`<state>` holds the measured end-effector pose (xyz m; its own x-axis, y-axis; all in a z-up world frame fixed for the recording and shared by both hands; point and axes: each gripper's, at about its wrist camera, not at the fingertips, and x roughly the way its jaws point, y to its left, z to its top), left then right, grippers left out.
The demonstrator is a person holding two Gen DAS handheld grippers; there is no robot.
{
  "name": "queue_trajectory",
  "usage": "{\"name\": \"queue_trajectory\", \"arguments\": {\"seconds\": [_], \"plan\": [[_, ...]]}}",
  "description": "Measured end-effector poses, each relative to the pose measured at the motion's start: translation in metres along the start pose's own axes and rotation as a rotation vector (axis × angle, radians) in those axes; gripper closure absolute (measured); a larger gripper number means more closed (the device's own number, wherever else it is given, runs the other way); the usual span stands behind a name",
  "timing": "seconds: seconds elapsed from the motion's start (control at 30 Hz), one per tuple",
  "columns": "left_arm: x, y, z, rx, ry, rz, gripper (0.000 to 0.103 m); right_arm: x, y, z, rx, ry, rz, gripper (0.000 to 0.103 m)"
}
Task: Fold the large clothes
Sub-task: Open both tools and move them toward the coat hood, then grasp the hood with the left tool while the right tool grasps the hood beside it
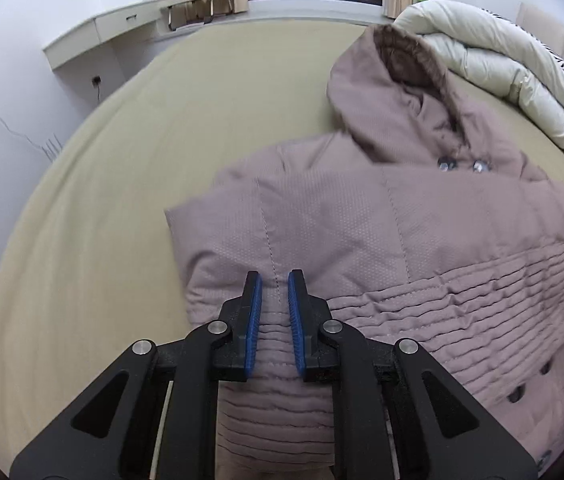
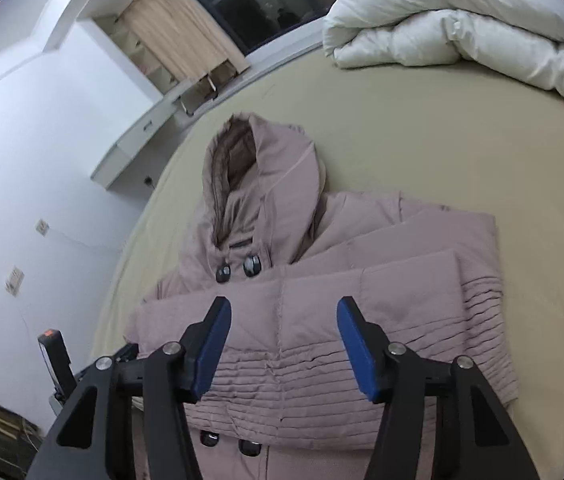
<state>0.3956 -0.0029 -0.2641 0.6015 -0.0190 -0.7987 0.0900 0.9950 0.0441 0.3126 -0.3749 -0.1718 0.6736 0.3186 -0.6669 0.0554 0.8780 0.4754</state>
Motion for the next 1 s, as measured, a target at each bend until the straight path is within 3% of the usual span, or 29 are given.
{"name": "queue_trajectory", "arguments": {"seconds": [0.07, 0.13, 0.23, 0.3, 0.37, 0.4, 0.43, 0.47, 0.57, 0.67, 0.73, 0.77, 0.8, 0.87, 0.93, 1.0], "plan": [[0.008, 0.000, -0.007, -0.008, -0.009, -0.004, 0.090, 0.036, -0.004, -0.018, -0.085, 0.072, -0.130, 0.055], [0.008, -0.006, -0.007, 0.040, -0.004, 0.013, 0.090, 0.051, -0.006, -0.025, -0.149, 0.052, -0.168, 0.057], [-0.006, 0.000, -0.004, 0.050, -0.006, 0.001, 0.090, 0.042, -0.003, -0.025, -0.162, 0.049, -0.215, 0.058], [-0.023, 0.009, -0.011, 0.011, -0.049, 0.039, 0.090, 0.025, 0.008, -0.022, -0.156, 0.011, -0.228, 0.058], [-0.024, 0.013, -0.024, -0.008, -0.064, 0.045, 0.090, 0.009, 0.022, -0.028, -0.204, -0.052, -0.229, 0.044], [-0.016, 0.010, -0.029, 0.012, -0.030, 0.044, 0.090, 0.016, 0.023, -0.031, -0.220, -0.052, -0.239, 0.039], [-0.014, 0.007, -0.034, 0.037, -0.011, 0.055, 0.090, 0.027, 0.022, -0.036, -0.236, -0.011, -0.255, 0.027], [-0.018, 0.005, -0.036, 0.051, -0.020, 0.064, 0.090, 0.046, 0.016, -0.044, -0.258, 0.072, -0.274, 0.022], [-0.040, 0.012, -0.024, 0.004, -0.045, 0.054, 0.090, 0.061, 0.029, -0.054, -0.380, 0.071, -0.338, 0.022], [-0.079, 0.015, 0.003, -0.038, -0.170, 0.060, 0.089, 0.032, 0.025, -0.033, -0.270, -0.001, -0.237, 0.023], [-0.073, 0.009, 0.034, -0.048, -0.137, -0.029, 0.087, 0.017, 0.022, -0.017, -0.220, -0.071, -0.200, 0.023], [-0.062, 0.004, 0.051, -0.060, -0.098, -0.084, 0.078, 0.013, 0.021, -0.009, -0.208, -0.085, -0.184, 0.023], [-0.052, -0.002, 0.066, -0.062, -0.072, -0.107, 0.059, 0.013, 0.021, -0.002, -0.198, -0.089, -0.164, 0.023], [-0.031, -0.024, 0.106, -0.036, -0.066, -0.109, 0.035, 0.017, 0.016, 0.010, -0.176, -0.072, -0.149, 0.022], [-0.016, -0.053, 0.144, 0.039, -0.091, -0.133, 0.032, 0.019, 0.012, 0.015, -0.168, -0.048, -0.133, 0.022], [0.008, -0.075, 0.180, 0.048, -0.073, -0.163, 0.026, 0.028, 0.008, 0.025, -0.165, -0.032, -0.118, 0.022]]}}
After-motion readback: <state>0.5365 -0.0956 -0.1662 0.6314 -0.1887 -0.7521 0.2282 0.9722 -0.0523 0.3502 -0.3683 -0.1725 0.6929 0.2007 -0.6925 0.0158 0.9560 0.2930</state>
